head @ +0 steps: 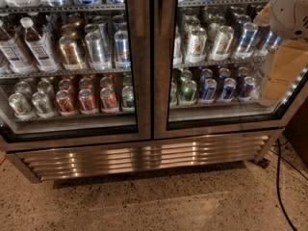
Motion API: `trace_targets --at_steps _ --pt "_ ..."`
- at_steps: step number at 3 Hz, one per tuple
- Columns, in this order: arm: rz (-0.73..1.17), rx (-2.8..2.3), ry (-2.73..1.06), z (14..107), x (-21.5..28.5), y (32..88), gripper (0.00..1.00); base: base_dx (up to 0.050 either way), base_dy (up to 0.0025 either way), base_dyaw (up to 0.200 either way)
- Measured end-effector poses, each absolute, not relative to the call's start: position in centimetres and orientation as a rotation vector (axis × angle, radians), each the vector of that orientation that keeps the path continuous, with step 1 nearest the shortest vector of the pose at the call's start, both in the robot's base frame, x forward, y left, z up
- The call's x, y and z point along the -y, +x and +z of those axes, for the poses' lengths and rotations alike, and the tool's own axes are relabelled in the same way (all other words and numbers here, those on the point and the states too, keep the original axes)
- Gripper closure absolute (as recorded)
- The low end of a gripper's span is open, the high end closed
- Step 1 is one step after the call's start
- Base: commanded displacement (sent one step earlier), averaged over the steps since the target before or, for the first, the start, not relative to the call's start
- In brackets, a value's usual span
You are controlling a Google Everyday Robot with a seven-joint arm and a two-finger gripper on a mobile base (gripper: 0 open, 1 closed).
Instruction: Open left fridge door
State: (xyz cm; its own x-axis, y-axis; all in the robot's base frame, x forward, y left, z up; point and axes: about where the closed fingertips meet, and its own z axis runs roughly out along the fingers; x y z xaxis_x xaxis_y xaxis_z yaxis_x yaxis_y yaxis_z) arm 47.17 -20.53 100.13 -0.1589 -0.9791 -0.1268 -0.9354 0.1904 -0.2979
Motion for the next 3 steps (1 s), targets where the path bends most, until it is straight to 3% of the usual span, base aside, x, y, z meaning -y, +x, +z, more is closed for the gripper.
trace_targets --at_steps 1,3 --pt "-0.215 -2.181 -1.819 100.1 20.5 47.2 0.00 0.000 0.00000 0.000" --pt "0.116 -1.898 -1.770 98.1 19.4 51.1 0.00 0.000 0.00000 0.000"
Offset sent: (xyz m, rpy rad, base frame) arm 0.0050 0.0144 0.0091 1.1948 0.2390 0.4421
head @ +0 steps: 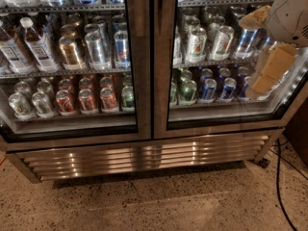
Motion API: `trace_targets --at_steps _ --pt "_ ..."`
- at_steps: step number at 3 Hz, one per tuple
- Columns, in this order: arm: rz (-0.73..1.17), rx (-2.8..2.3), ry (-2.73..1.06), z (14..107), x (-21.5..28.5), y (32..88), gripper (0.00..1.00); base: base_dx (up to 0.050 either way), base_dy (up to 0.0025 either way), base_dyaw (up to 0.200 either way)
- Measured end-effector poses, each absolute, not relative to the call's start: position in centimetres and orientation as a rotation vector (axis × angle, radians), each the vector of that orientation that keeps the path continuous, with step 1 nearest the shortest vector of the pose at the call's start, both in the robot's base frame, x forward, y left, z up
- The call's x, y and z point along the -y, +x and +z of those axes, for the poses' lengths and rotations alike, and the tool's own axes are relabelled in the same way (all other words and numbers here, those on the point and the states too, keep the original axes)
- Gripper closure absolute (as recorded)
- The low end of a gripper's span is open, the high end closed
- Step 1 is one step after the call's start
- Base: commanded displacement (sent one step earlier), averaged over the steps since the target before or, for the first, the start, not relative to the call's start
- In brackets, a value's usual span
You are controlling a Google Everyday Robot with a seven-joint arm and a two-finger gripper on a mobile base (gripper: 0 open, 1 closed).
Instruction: Open left fridge door
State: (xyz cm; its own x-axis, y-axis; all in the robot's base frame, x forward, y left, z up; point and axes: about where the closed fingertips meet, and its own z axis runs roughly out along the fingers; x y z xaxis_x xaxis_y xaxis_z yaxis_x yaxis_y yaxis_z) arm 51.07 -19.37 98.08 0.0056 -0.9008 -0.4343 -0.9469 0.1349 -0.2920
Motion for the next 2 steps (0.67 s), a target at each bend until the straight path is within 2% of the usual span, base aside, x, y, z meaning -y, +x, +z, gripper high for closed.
trace_targets --at_steps 1,2 --pt "0.356 -1.655 -1.697 97.2 20.4 52.2 0.00 0.000 0.00000 0.000" --pt "0.507 -1.595 -1.628 95.8 19.7 53.2 0.00 0.000 0.00000 0.000"
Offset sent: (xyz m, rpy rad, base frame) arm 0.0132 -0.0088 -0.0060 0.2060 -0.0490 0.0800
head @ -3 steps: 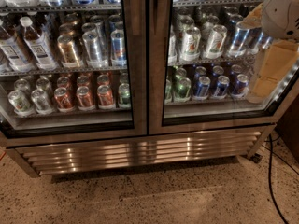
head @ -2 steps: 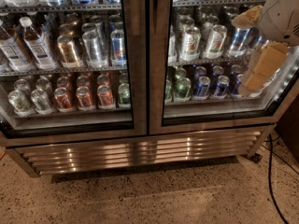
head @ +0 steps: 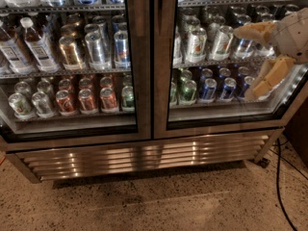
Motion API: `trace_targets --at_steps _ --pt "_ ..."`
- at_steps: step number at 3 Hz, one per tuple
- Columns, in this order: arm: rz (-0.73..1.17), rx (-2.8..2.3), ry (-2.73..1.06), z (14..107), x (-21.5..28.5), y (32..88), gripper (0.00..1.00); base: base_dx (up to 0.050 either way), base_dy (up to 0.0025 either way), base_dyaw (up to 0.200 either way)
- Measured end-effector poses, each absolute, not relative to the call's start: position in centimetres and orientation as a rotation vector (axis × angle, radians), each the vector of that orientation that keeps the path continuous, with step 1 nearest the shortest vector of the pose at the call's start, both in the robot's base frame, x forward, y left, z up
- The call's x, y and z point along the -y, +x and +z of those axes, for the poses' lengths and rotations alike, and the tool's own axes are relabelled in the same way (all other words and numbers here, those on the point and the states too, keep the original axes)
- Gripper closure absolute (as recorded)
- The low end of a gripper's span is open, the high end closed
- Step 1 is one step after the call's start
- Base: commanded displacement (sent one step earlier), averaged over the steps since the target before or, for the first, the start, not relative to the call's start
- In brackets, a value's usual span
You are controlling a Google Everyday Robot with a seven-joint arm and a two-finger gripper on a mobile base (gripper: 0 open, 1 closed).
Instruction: Open left fridge door
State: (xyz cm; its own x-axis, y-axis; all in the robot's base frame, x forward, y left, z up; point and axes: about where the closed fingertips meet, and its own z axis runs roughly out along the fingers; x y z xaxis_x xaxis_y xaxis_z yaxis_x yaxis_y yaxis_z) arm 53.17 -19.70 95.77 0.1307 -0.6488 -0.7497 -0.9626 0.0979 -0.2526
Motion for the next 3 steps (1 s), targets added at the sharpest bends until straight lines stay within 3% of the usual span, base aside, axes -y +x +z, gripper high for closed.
trace_targets --at_steps 1,3 --pt "0.510 -1.532 -1.623 97.26 14.68 53.17 0.00 0.000 0.00000 0.000" --pt "0.486 -1.560 -1.638 96.84 14.63 53.46 0.00 0.000 0.00000 0.000"
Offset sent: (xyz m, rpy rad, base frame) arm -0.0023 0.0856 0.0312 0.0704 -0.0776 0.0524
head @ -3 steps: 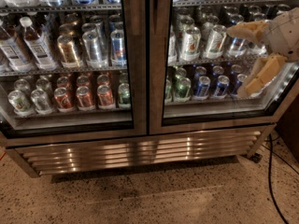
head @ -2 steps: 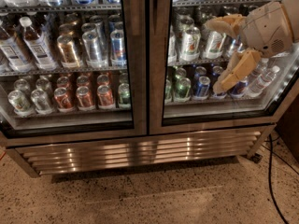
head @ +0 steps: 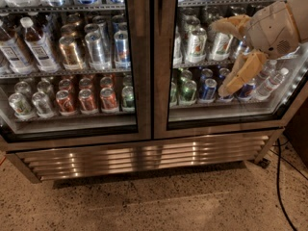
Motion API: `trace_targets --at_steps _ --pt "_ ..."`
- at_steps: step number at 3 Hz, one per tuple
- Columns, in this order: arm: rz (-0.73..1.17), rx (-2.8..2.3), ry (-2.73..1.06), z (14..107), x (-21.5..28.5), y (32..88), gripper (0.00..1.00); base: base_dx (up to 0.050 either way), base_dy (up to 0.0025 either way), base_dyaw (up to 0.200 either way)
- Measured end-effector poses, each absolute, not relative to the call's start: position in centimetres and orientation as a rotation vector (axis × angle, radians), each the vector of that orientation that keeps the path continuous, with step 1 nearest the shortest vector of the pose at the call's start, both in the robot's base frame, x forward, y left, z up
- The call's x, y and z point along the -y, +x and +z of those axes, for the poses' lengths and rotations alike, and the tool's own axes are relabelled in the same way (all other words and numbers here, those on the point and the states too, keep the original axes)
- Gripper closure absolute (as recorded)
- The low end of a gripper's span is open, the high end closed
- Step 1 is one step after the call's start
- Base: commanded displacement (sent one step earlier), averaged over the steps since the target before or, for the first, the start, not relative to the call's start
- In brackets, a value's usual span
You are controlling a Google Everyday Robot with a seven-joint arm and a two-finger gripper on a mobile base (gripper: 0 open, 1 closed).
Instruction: Open left fridge door
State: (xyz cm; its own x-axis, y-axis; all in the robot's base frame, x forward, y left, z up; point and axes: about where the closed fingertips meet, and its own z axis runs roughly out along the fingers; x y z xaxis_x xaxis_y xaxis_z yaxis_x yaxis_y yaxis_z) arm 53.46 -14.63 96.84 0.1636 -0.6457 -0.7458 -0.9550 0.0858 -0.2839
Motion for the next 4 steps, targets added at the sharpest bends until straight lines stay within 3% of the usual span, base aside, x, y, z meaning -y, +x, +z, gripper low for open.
trace_targets --at_steps 2,4 --pt "0.656 -1.506 -1.459 96.6 9.5 52.9 0.00 0.000 0.00000 0.000" --pt "0.670 -1.493 -1.361 96.9 8.6 53.8 0.00 0.000 0.00000 0.000"
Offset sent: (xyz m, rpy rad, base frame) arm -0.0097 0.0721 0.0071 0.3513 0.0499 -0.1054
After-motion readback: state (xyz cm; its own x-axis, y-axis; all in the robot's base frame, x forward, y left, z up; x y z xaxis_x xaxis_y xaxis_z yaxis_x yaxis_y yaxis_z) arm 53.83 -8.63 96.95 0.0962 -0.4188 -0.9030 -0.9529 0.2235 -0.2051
